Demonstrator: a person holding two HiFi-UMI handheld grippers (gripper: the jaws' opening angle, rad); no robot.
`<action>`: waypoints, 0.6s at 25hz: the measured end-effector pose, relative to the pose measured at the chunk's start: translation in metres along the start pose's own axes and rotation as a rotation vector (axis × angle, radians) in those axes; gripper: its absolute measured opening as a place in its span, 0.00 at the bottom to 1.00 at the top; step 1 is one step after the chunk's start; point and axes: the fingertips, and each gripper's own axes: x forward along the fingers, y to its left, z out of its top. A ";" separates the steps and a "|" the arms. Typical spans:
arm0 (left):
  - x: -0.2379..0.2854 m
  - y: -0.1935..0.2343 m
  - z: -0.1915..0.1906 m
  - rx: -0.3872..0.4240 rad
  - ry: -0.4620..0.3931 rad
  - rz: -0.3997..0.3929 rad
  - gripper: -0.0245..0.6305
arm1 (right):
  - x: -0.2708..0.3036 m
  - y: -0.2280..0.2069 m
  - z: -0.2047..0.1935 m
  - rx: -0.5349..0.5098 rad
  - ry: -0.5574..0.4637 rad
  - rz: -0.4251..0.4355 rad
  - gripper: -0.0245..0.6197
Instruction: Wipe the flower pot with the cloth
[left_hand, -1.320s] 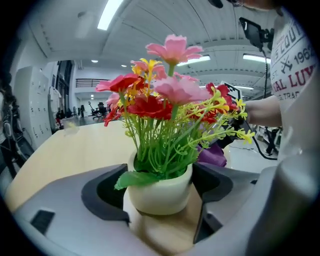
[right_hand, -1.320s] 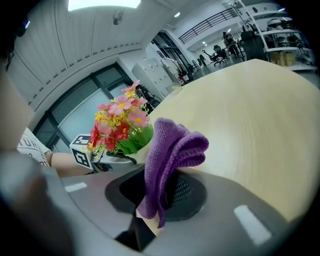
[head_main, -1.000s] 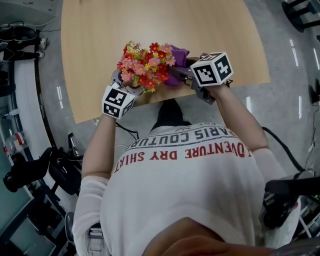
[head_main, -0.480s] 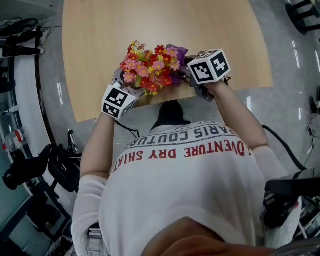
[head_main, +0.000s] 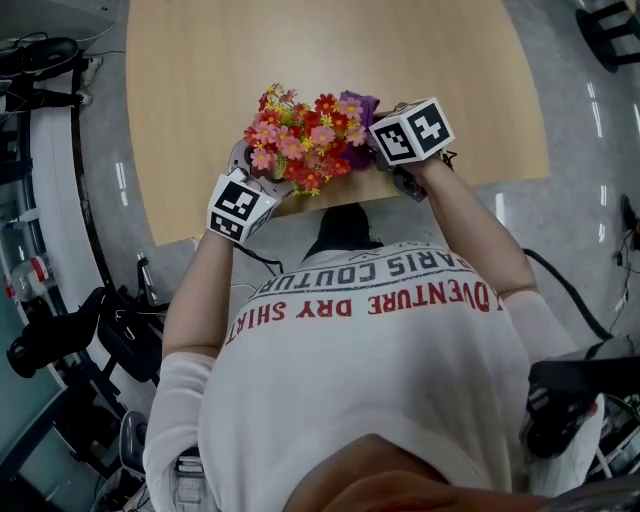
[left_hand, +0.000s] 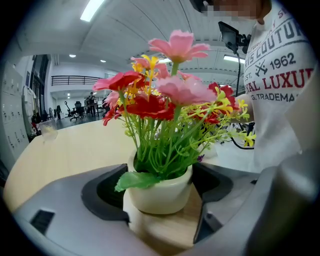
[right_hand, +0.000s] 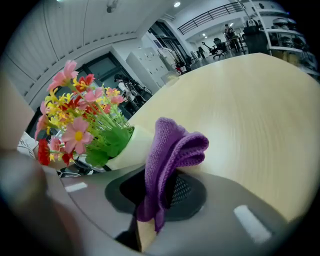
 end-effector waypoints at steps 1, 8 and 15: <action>0.000 0.000 0.000 0.000 -0.003 0.000 0.67 | 0.000 -0.001 0.000 -0.002 0.006 -0.006 0.14; -0.001 -0.001 -0.001 -0.008 -0.014 0.015 0.67 | 0.001 -0.005 0.001 0.005 -0.003 -0.020 0.14; -0.006 -0.003 -0.012 -0.098 -0.066 0.159 0.67 | -0.012 -0.002 -0.001 0.029 -0.060 -0.014 0.14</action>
